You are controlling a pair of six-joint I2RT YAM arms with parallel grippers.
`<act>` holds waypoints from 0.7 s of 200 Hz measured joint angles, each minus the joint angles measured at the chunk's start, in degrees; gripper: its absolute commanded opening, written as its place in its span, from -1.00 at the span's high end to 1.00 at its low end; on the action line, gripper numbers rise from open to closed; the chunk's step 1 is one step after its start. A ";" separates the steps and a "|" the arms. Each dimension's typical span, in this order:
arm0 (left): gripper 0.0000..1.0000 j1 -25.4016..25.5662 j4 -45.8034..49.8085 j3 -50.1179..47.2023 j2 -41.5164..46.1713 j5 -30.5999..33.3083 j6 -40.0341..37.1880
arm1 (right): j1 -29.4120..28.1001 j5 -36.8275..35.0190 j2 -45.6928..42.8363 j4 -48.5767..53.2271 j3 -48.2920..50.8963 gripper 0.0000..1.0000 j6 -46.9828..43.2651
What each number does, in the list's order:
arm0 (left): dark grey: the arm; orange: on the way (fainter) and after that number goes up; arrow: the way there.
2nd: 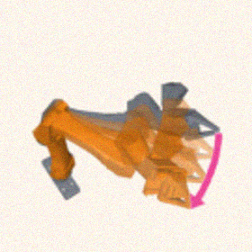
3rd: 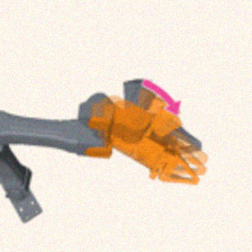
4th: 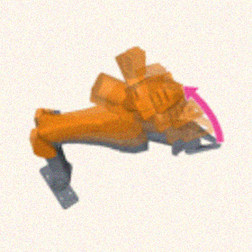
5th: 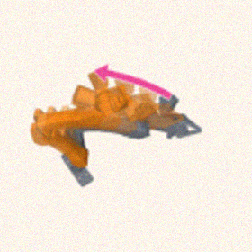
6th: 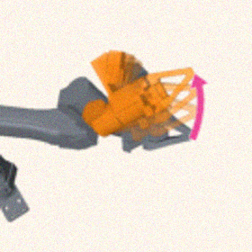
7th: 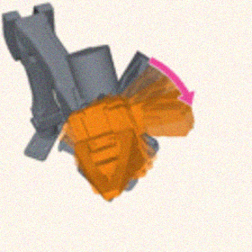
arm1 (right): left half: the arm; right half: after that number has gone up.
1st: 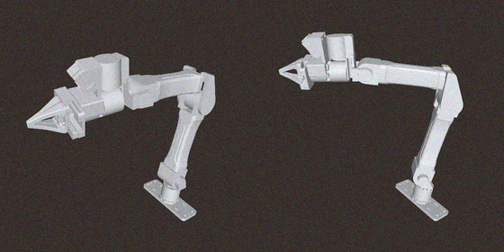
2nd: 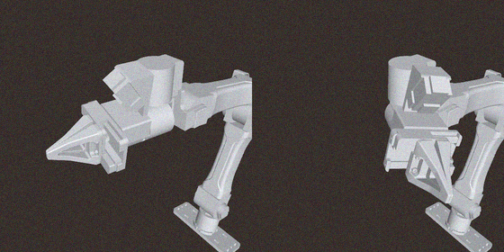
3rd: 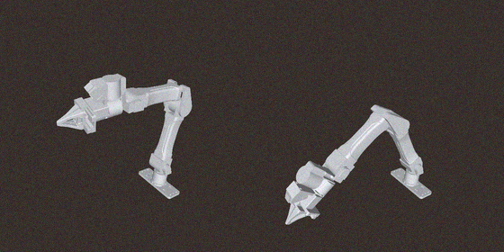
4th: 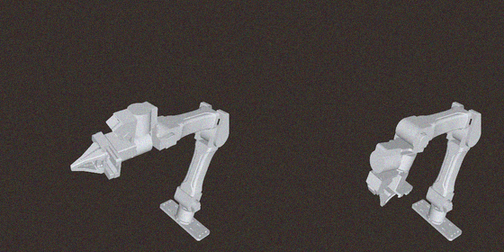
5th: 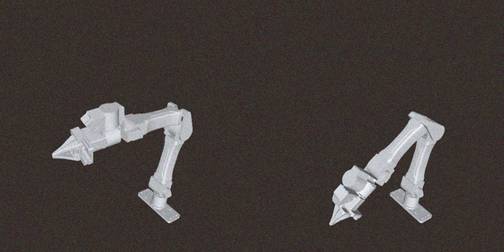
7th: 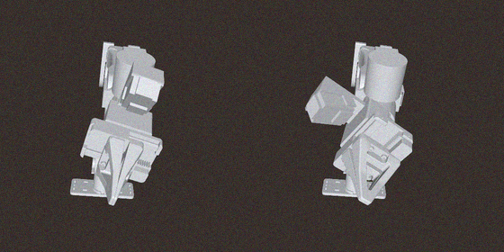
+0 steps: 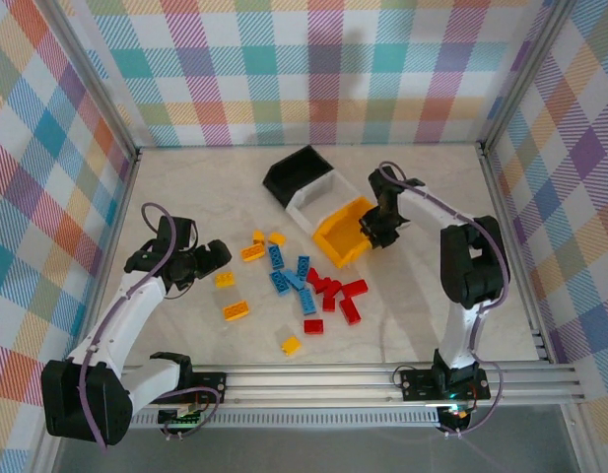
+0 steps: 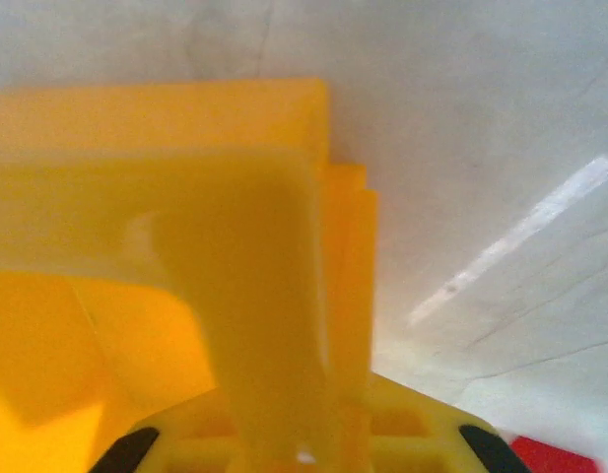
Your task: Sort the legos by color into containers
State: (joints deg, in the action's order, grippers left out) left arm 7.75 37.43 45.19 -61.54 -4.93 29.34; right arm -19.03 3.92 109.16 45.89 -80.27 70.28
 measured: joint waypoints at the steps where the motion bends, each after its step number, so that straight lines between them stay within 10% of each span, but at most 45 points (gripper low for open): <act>1: -0.84 0.00 0.00 0.00 0.00 0.00 0.00 | 0.04 0.00 -0.02 0.13 0.00 0.84 -0.15; 140: -0.84 0.00 -0.07 0.00 -3.61 -0.15 -0.22 | 4.22 -6.19 12.26 14.91 -22.71 0.77 -35.12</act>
State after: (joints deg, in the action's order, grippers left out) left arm 7.75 37.36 45.19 -65.14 -5.08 29.12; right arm -14.81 -2.26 121.43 60.80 -102.98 35.16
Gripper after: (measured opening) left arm 0.921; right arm 0.151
